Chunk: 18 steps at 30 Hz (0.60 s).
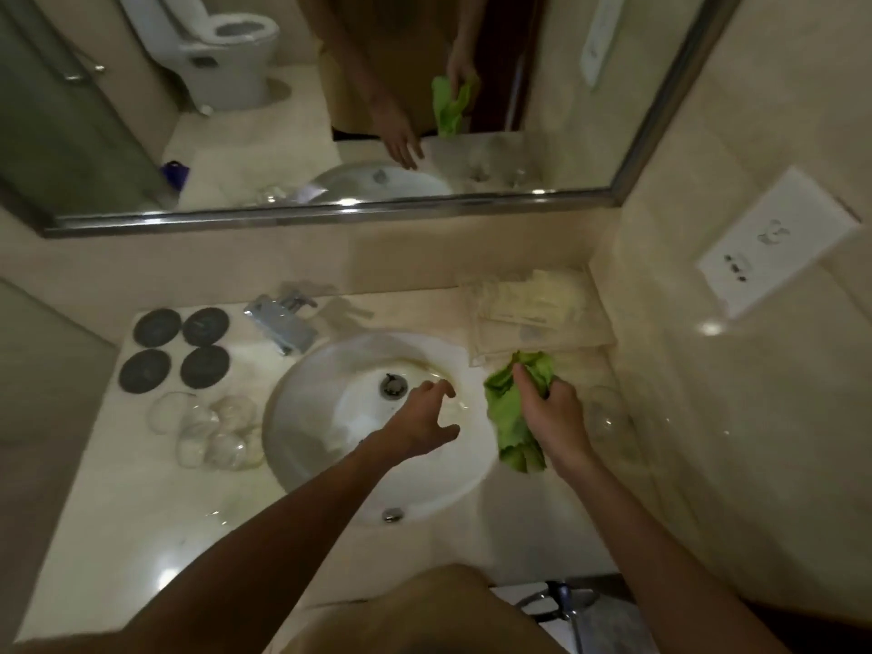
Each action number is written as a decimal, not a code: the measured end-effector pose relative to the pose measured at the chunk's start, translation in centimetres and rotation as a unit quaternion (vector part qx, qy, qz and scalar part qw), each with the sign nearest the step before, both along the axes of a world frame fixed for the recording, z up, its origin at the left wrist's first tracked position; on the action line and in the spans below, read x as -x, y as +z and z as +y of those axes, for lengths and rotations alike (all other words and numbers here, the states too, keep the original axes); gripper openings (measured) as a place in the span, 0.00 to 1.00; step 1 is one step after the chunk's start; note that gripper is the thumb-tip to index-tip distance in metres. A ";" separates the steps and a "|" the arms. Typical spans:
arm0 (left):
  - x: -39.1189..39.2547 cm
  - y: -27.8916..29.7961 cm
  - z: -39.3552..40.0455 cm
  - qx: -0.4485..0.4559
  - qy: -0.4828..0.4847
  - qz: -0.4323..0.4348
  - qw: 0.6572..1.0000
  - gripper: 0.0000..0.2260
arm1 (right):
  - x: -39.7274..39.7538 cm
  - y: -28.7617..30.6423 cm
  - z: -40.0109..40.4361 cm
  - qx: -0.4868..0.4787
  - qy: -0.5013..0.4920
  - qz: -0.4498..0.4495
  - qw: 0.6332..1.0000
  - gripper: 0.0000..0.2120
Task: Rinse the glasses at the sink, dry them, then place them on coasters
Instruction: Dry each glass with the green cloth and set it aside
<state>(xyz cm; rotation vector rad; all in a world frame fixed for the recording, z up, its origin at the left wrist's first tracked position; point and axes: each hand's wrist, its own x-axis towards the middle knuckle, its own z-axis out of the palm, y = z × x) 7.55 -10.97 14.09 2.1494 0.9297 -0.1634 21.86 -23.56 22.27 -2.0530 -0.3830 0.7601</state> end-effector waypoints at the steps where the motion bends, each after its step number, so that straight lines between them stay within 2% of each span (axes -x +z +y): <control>1: 1.8 0.2 0.8 -0.009 0.016 -0.002 1.000 0.24 | 1.2 0.0 1.1 -0.002 0.008 0.005 1.000 0.16; 5: 9.2 1.0 3.5 -0.030 0.093 0.002 0.995 0.22 | 6.2 0.6 5.1 0.005 0.068 0.003 0.998 0.11; 7: 12.6 1.0 4.6 -0.044 0.131 0.019 0.990 0.19 | 8.7 1.0 6.5 0.008 0.138 -0.050 0.989 0.08; 9: 15.8 0.7 5.5 -0.063 0.158 0.042 0.985 0.19 | 11.2 1.1 7.6 0.004 0.226 -0.132 0.965 0.08; 11: 18.8 0.6 6.1 -0.093 0.183 0.078 0.976 0.20 | 13.4 0.7 8.6 0.000 0.272 -0.143 0.952 0.09; 15: 23.6 -0.1 6.7 -0.171 0.231 0.148 0.946 0.24 | 16.8 0.6 10.3 -0.006 0.300 -0.156 0.941 0.10; 18: 26.4 -1.2 6.8 -0.161 0.253 0.185 0.936 0.32 | 18.7 0.8 11.0 -0.007 0.289 -0.175 0.941 0.14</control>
